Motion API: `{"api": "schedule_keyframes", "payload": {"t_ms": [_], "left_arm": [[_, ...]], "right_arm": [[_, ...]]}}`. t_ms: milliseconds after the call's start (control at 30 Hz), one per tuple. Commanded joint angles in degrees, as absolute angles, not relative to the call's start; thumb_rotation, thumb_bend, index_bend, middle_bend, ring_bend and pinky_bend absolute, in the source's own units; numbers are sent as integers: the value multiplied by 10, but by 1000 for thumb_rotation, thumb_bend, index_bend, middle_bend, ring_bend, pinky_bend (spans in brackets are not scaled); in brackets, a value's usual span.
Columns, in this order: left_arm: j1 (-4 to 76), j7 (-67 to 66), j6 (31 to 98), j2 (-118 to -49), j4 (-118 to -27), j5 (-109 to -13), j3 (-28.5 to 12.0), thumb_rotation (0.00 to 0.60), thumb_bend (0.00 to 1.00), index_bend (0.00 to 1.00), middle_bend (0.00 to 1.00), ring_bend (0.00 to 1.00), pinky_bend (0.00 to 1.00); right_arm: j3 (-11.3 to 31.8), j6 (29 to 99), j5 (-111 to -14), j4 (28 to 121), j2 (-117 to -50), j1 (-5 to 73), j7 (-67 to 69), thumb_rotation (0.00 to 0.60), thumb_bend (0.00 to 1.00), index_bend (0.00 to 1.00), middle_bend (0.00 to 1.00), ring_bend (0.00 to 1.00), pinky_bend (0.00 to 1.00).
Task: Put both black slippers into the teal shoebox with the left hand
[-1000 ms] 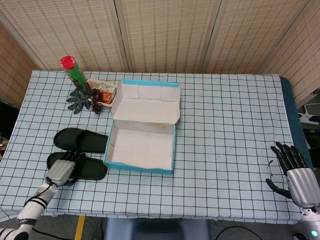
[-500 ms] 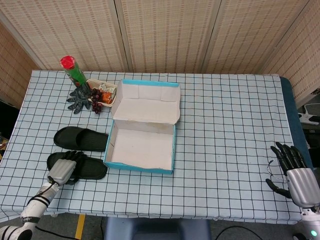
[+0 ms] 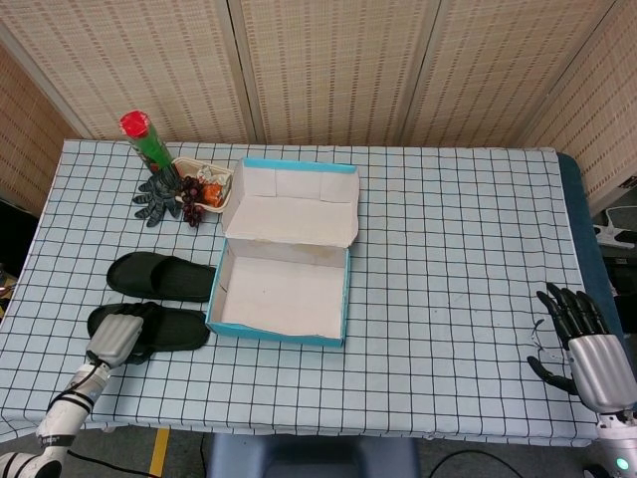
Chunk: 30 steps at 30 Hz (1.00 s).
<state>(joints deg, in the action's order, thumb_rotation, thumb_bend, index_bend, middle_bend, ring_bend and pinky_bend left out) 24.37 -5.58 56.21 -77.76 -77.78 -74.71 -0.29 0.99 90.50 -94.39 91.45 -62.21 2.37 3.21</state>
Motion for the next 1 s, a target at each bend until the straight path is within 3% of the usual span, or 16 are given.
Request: {"api": "schedule_keyframes", "payload": {"t_ms": [33, 400, 1000], "left_arm": [[238, -64, 577, -776, -779, -754, -2, 600, 462, 622, 693, 558, 388], [227, -77, 617, -758, -800, -760, -13, 600, 462, 627, 696, 561, 406], [271, -146, 665, -669, -928, -726, -112, 600, 463, 633, 699, 563, 407]], "right_arm": [[10, 905, -944, 915, -622, 24, 31, 600, 114, 0, 0, 0, 0], [10, 907, -946, 915, -623, 23, 32, 600, 115, 0, 0, 0, 0], [8, 894, -944, 914, -625, 29, 29, 600, 114, 0, 0, 0, 0]]}}
